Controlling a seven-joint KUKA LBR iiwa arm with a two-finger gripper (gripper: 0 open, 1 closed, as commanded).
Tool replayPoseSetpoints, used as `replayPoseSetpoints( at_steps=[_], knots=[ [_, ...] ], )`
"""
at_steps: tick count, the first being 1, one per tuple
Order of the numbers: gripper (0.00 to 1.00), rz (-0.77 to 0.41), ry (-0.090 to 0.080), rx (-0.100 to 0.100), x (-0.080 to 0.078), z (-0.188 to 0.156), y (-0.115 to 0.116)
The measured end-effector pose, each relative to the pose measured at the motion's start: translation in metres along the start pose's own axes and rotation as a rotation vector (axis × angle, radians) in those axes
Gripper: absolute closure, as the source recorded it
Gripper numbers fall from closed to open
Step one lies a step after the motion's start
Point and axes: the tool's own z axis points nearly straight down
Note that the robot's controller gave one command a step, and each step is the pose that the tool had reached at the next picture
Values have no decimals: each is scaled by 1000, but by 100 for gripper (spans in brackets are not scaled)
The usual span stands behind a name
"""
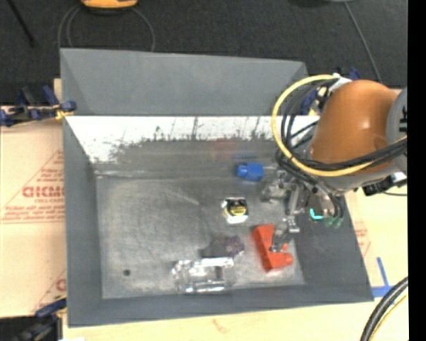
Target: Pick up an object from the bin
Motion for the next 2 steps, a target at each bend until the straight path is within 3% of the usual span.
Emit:
replayPoseSetpoints(
  at_steps=[1,2],
  knots=[
    [0,-160,-5,0,36,127,21],
    [0,-97,-15,5,32,134,63]
  ],
)
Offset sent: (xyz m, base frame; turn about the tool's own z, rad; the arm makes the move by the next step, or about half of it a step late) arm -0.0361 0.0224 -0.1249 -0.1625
